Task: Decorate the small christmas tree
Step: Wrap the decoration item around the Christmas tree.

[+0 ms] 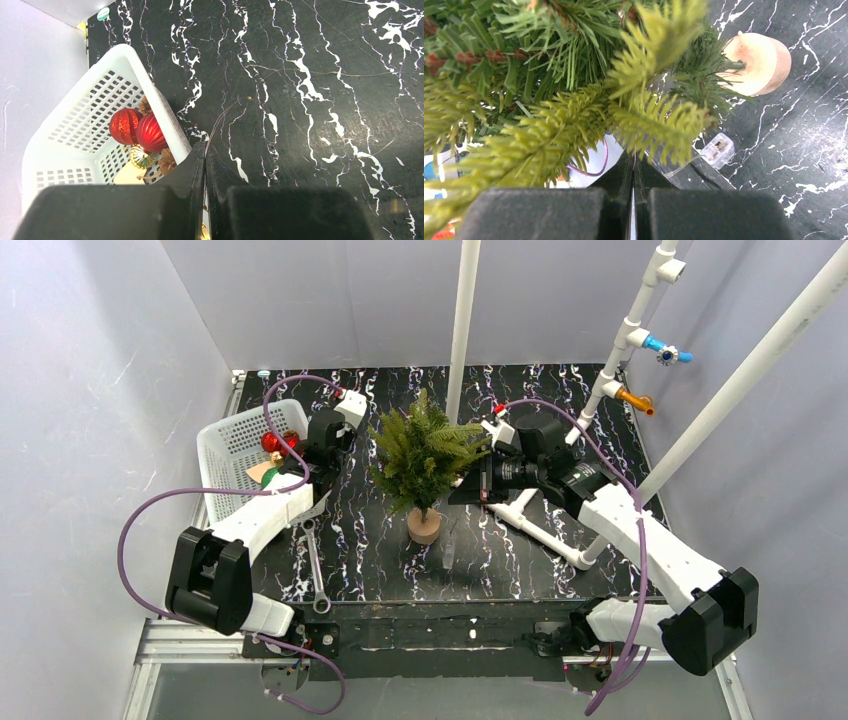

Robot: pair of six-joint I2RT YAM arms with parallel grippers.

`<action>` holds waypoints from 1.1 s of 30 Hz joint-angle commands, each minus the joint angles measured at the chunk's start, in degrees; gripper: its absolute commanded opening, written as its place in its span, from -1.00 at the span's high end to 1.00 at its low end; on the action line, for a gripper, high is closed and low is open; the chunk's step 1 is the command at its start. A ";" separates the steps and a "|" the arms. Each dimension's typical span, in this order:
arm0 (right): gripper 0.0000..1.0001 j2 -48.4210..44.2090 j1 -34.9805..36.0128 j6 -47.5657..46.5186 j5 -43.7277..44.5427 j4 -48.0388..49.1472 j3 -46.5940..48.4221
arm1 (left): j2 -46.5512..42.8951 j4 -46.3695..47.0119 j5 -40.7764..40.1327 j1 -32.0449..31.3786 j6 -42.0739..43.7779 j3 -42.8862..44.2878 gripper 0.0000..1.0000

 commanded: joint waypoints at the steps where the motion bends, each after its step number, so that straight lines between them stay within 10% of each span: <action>1: 0.97 1.14 1.30 0.55 -1.02 4.04 -0.53 | -1.78 0.07 -1.56 0.23 -0.35 -0.13 1.00; 14: 0.94 0.57 1.40 -1.45 2.52 1.23 -0.73 | -2.29 0.13 -1.49 0.34 0.03 -0.65 1.00; 21: -0.33 -3.29 1.40 -2.01 6.07 -2.54 -0.39 | -5.42 -1.37 -1.32 0.25 -0.21 -2.31 1.00; 33: -0.46 -12.63 1.31 -3.35 12.70 -11.18 0.48 | -15.49 -10.39 1.74 0.30 -3.68 -3.17 1.00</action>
